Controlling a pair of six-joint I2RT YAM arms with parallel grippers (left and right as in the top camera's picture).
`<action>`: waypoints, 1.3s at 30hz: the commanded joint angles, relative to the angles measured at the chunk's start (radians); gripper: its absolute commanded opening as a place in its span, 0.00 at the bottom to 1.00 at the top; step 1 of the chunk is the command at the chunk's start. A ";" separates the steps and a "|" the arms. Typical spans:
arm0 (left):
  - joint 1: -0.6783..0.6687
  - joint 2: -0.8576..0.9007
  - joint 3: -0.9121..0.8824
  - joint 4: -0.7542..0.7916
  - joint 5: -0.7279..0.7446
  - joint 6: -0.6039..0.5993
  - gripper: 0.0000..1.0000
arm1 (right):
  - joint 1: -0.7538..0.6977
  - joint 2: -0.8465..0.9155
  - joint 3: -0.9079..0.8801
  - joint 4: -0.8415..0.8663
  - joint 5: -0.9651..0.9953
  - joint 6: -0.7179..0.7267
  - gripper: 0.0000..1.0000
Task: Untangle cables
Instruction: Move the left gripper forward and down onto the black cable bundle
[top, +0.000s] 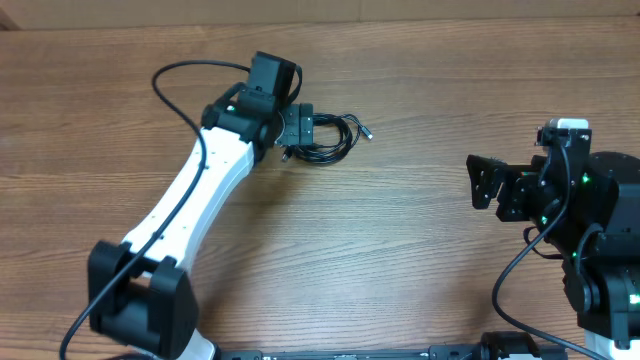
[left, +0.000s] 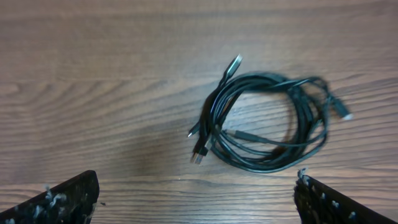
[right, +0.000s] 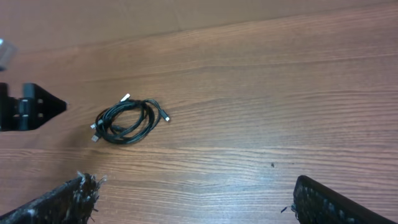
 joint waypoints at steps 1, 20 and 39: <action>0.001 0.041 0.028 0.002 -0.035 -0.026 1.00 | 0.003 -0.006 0.027 -0.003 -0.005 0.003 1.00; 0.002 0.123 0.027 0.118 -0.096 -0.050 1.00 | 0.003 -0.006 0.027 -0.050 0.018 0.004 1.00; 0.003 0.320 0.027 0.145 -0.141 -0.074 1.00 | 0.003 0.032 0.027 -0.084 0.017 0.004 1.00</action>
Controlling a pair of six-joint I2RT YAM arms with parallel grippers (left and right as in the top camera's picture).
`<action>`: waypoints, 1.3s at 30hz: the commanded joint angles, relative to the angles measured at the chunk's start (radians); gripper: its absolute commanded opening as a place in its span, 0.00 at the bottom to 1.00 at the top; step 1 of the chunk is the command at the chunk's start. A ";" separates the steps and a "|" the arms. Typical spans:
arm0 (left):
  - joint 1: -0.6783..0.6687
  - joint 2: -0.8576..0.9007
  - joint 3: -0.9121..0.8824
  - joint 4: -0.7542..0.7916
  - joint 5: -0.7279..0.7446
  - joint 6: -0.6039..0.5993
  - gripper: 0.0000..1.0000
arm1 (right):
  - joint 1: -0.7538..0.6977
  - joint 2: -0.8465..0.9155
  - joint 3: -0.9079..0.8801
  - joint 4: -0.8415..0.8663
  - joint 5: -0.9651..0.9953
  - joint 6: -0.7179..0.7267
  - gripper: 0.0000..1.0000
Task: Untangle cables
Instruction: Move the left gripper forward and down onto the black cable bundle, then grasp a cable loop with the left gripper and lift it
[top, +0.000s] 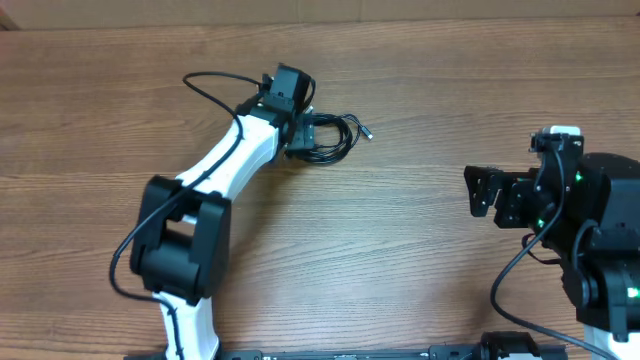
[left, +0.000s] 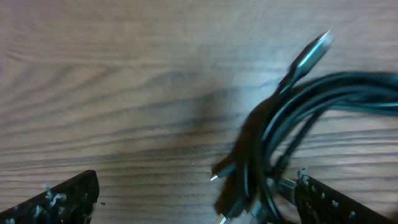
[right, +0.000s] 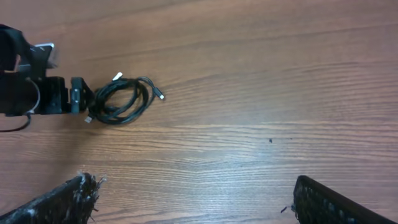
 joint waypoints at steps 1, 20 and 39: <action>0.003 0.040 0.023 0.004 -0.018 -0.021 0.99 | 0.003 0.014 0.027 -0.005 0.008 0.003 1.00; 0.004 0.045 0.212 -0.135 -0.017 -0.016 0.04 | 0.003 0.046 0.027 -0.001 0.008 0.003 1.00; 0.066 0.045 0.679 -0.480 0.929 0.145 0.04 | 0.004 0.117 0.027 0.021 -0.052 0.003 1.00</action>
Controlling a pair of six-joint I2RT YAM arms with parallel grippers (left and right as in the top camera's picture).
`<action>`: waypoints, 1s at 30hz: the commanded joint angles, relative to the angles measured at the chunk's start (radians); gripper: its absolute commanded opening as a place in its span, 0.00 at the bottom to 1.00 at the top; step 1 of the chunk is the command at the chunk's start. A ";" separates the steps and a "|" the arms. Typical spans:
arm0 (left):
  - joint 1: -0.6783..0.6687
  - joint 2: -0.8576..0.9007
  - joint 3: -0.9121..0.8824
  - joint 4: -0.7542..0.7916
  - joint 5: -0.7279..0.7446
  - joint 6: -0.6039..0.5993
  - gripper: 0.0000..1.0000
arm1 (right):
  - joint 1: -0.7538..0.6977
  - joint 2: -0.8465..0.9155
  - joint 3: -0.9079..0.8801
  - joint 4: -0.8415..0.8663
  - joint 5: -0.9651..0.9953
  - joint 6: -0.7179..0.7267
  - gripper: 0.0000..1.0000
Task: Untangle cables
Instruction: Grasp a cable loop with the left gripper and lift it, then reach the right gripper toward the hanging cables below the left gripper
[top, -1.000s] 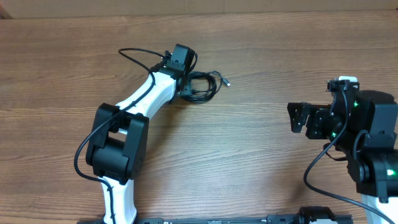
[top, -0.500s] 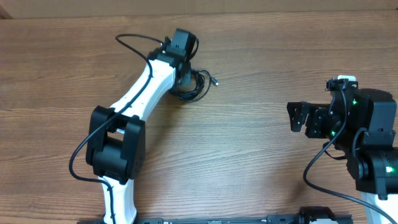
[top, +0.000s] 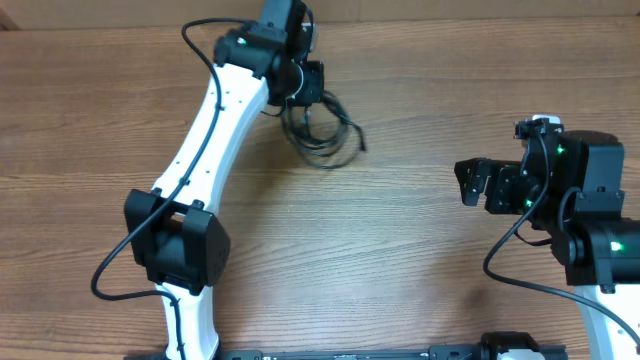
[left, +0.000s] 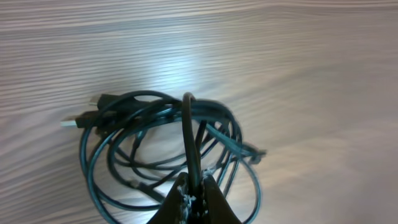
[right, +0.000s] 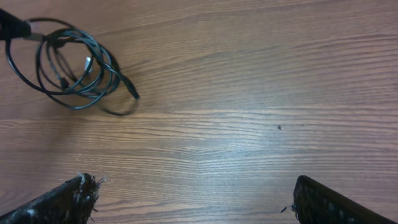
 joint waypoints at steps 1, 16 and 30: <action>0.043 0.004 0.087 -0.004 0.481 0.055 0.04 | 0.004 -0.004 0.027 0.016 -0.025 0.004 0.99; 0.087 0.004 0.109 -0.021 0.908 0.057 0.04 | 0.004 -0.001 0.027 0.180 -0.288 0.004 1.00; 0.087 -0.029 0.109 -0.019 0.970 0.053 0.04 | 0.018 0.154 0.026 0.346 -0.500 0.034 0.97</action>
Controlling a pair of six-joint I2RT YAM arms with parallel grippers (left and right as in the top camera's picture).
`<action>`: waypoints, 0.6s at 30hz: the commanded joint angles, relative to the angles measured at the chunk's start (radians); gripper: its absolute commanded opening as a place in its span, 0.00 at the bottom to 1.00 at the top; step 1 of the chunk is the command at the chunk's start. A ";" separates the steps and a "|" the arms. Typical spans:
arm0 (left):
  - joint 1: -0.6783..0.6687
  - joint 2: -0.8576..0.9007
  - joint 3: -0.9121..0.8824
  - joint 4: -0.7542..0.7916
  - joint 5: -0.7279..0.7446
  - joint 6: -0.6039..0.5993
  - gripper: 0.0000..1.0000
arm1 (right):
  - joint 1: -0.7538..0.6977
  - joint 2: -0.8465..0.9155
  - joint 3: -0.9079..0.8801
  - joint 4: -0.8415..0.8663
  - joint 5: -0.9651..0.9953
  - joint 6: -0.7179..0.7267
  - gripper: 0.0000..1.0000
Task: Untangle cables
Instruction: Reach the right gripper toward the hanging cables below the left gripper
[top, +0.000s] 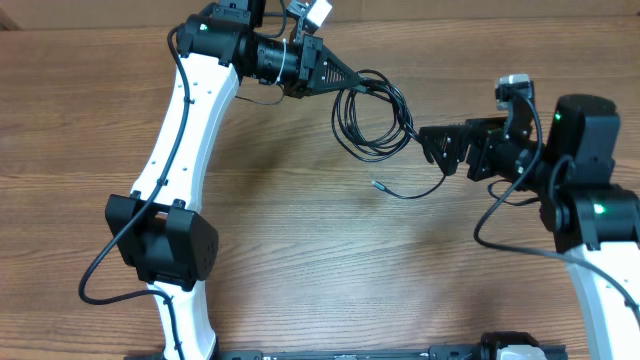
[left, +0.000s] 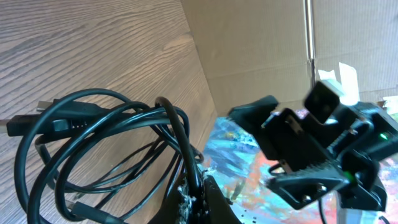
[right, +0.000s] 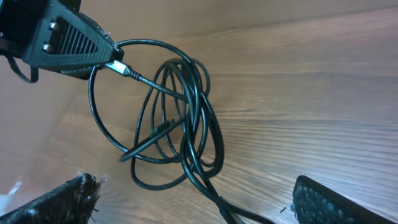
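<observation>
A tangled bundle of thin black cables (top: 372, 112) hangs in the air above the wooden table (top: 300, 260). My left gripper (top: 345, 78) is shut on one strand at the bundle's top left; in the left wrist view the jaws (left: 195, 188) pinch that strand, with the loops (left: 93, 137) spreading out before them. My right gripper (top: 434, 146) stands open just right of the bundle. Seen from the right wrist, the coil (right: 180, 118) hangs ahead and a strand runs down between the open fingers (right: 336, 199). One loose end (top: 378, 183) trails toward the table.
Brown cardboard (top: 450, 8) borders the table's far edge. My left arm (top: 185, 140) reaches up the table's left side, and my right arm's base (top: 600, 240) stands at the right.
My left gripper has lifted the cable bundle off the table and carried it right. My right gripper has moved left, up to the hanging bundle, and stays open.
The cables lay coiled on the table with my left gripper open above them. It then stood low at the coil's left edge. Then it was shut on a strand with the coil raised. Now the bundle hangs between both grippers.
</observation>
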 joint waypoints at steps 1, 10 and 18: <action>-0.003 -0.036 0.029 0.004 -0.012 0.026 0.04 | 0.028 0.039 0.023 0.027 -0.072 0.011 0.96; -0.011 -0.054 0.029 0.004 -0.242 -0.014 0.04 | 0.134 0.055 0.023 0.134 -0.062 0.082 0.95; -0.027 -0.074 0.031 0.022 -0.243 -0.027 0.04 | 0.209 0.092 0.023 0.146 -0.039 0.105 0.91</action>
